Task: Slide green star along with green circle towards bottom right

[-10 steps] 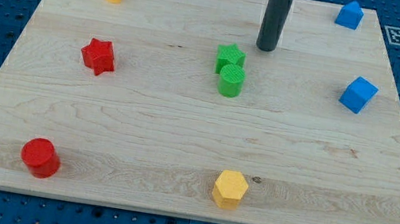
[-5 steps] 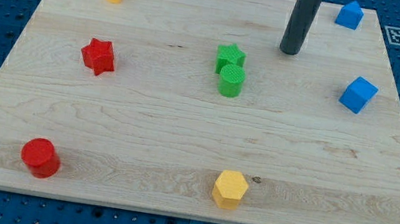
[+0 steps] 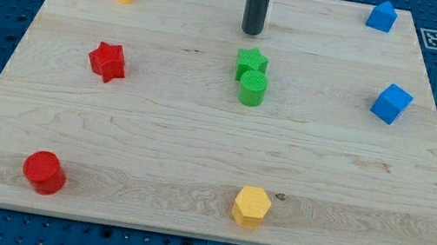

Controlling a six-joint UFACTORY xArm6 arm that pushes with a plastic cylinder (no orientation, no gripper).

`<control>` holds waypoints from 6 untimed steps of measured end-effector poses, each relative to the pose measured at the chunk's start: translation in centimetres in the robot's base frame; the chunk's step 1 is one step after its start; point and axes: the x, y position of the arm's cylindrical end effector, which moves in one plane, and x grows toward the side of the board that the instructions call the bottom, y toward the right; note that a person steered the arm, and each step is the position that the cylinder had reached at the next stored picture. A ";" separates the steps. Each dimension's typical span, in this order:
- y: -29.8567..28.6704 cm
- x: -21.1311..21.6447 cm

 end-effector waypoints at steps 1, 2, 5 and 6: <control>-1.3 0.0; -4.7 0.0; -5.1 0.6; -2.8 1.2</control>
